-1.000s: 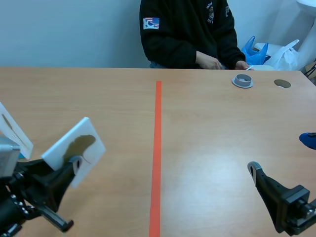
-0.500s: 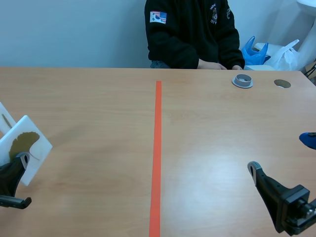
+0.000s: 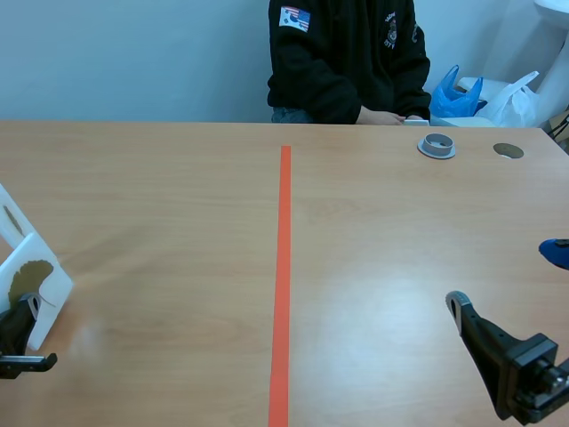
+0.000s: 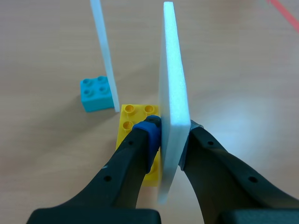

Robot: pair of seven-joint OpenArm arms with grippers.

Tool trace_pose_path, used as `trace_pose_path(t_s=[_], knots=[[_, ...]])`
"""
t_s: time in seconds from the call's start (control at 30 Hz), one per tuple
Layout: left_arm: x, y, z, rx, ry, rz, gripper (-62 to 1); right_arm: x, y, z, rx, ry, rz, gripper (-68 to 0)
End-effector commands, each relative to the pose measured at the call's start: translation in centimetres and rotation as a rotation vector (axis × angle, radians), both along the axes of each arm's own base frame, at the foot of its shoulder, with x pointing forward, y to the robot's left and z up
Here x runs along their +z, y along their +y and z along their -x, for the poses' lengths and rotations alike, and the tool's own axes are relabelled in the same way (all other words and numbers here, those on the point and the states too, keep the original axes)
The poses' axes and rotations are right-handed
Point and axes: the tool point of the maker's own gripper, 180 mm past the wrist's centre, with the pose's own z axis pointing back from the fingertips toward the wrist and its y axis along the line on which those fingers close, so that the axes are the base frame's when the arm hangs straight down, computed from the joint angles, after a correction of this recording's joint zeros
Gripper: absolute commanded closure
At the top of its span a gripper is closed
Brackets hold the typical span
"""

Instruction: Sort the leaf by its shape. The table is split by an orange tape line. A compound leaf with several leaflets goes to the left side, a simple leaf with one blade goes to the right side. Return to the home posture when a red brick is placed on the table.

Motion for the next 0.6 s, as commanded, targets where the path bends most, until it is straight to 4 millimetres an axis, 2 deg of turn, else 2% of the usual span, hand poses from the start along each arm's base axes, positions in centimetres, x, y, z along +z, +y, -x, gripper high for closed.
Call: trace_pose_path(t_s=[0.0, 0.07, 0.13, 0.23, 0.4, 0.57], knots=[[0.9, 0.4, -0.4, 0.006, -0.035, -0.003, -3.2, 0.9, -0.6, -0.6, -0.007, -0.039, 0.002, -67.9], [0.6, 0.5, -0.2, 0.011, -0.027, -0.003, -3.2, 0.9, -0.6, -0.6, -0.007, -0.039, 0.002, -67.9], [0.6, 0.6, -0.1, 0.013, -0.033, -0.002, -6.5, 0.9, -0.6, -0.6, -0.007, -0.039, 0.002, -67.9], [1.1, 0.6, -0.2, 0.014, -0.061, -0.002, -17.4, 0.9, -0.6, -0.6, -0.007, -0.039, 0.002, -67.9], [1.8, 0.6, -0.3, 0.015, -0.103, -0.001, -41.6, 0.9, -0.6, -0.6, -0.007, -0.039, 0.002, -67.9], [3.8, 0.5, -0.1, 0.028, -0.181, 0.047, -55.6, 0.9, -0.6, -0.6, -0.007, -0.039, 0.002, -67.9]])
